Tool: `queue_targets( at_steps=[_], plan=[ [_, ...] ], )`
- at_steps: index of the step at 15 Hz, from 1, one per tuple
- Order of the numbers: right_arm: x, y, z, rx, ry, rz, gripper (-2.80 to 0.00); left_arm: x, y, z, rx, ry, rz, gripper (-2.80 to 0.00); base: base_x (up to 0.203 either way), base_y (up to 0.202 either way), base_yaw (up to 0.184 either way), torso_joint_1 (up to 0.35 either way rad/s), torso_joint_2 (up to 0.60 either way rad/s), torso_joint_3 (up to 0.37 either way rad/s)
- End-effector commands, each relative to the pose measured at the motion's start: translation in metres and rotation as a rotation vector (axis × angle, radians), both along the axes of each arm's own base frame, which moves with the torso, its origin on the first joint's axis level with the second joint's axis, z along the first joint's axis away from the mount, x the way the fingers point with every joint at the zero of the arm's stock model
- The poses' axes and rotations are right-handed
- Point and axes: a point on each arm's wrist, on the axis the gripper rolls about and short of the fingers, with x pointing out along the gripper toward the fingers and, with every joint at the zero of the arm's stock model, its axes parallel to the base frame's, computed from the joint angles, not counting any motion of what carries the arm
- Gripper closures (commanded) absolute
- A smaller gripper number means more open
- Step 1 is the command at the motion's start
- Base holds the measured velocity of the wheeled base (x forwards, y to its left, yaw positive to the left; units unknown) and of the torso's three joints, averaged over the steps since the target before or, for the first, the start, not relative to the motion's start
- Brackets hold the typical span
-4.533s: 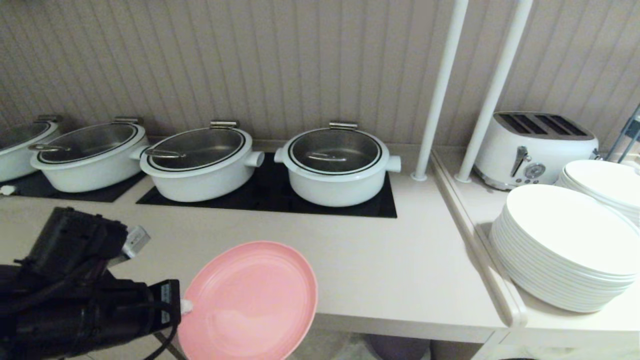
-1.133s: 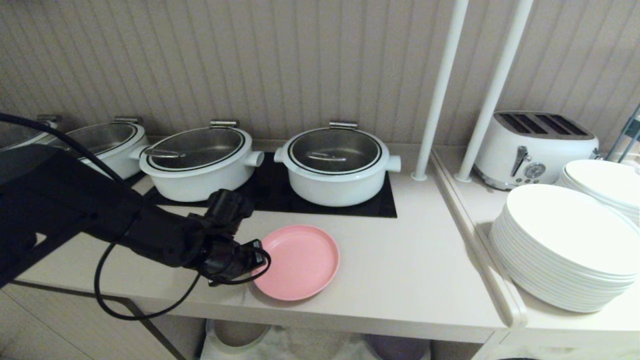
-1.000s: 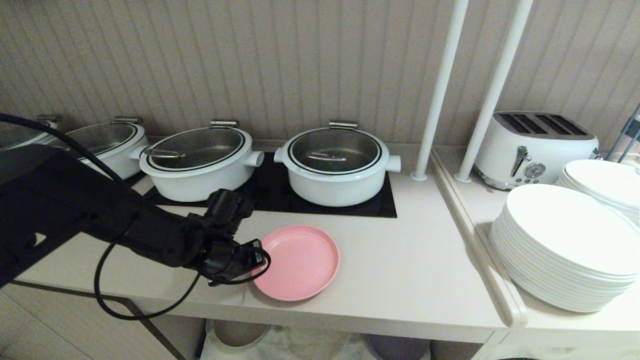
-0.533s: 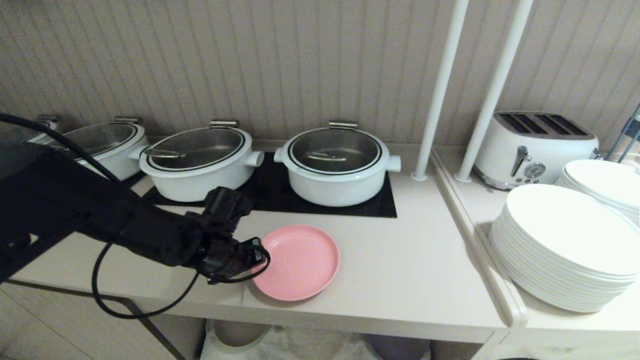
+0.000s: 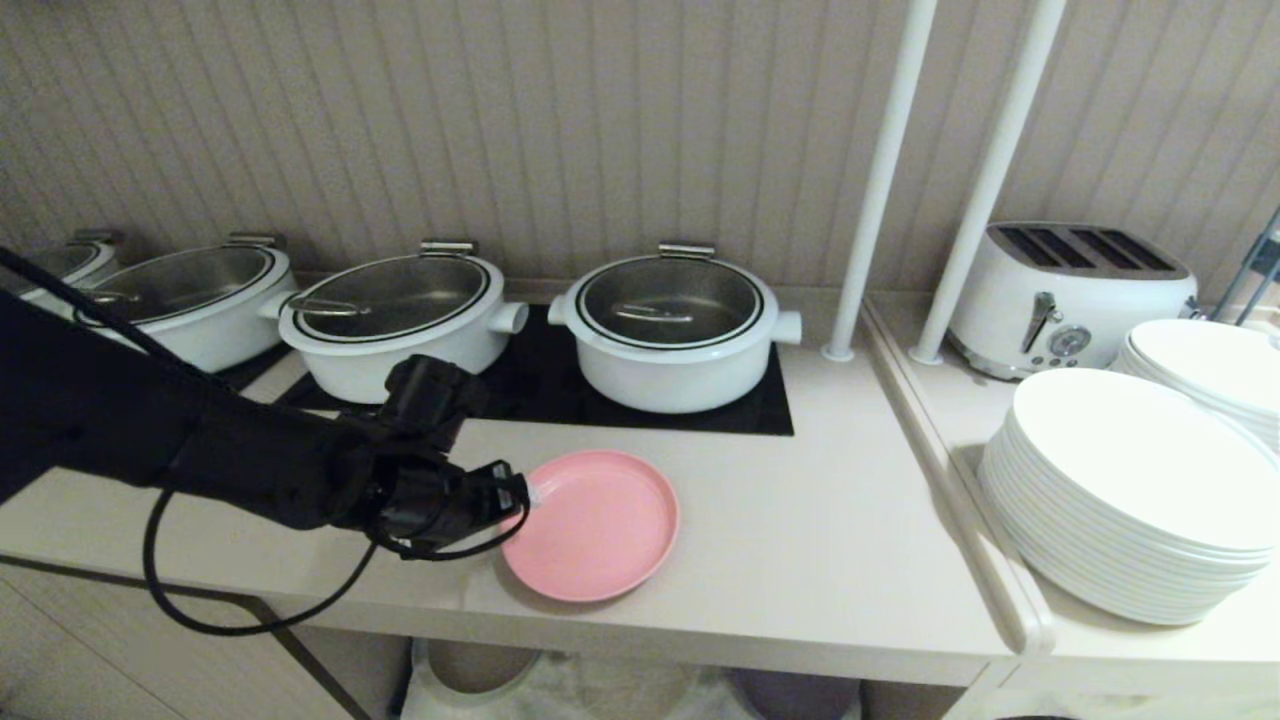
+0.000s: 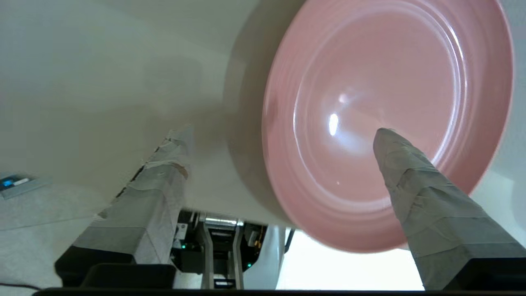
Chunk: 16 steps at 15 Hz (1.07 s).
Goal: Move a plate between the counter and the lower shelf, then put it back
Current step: Put the plate
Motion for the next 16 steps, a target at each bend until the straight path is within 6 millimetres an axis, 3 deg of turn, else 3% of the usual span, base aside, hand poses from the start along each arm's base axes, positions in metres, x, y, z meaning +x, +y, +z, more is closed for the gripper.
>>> queue_targets(
  at_steps=[1, 9, 10, 16],
  plan=[
    [0.0, 0.0, 0.0, 0.001, 0.0, 0.0, 0.0, -0.011, 0.001, 0.01, 0.003, -0.022, 0.003, -2.8, 0.0, 0.0, 0.0, 0.0, 0.0, 0.0],
    [0.0, 0.0, 0.0, 0.001, 0.0, 0.0, 0.0, -0.042, 0.005, 0.022, 0.026, -0.06, 0.0, -2.8, 0.0, 0.0, 0.0, 0.0, 0.0, 0.0],
    [0.0, 0.0, 0.0, 0.001, 0.0, 0.0, 0.0, -0.045, 0.004, 0.023, 0.03, -0.065, -0.003, 0.0, 0.0, 0.0, 0.0, 0.0, 0.0, 0.0],
    [0.0, 0.0, 0.0, 0.001, 0.0, 0.0, 0.0, -0.062, -0.004, 0.036, 0.108, -0.149, 0.019, 0.0, 0.0, 0.0, 0.0, 0.0, 0.0, 0.0]
  ],
)
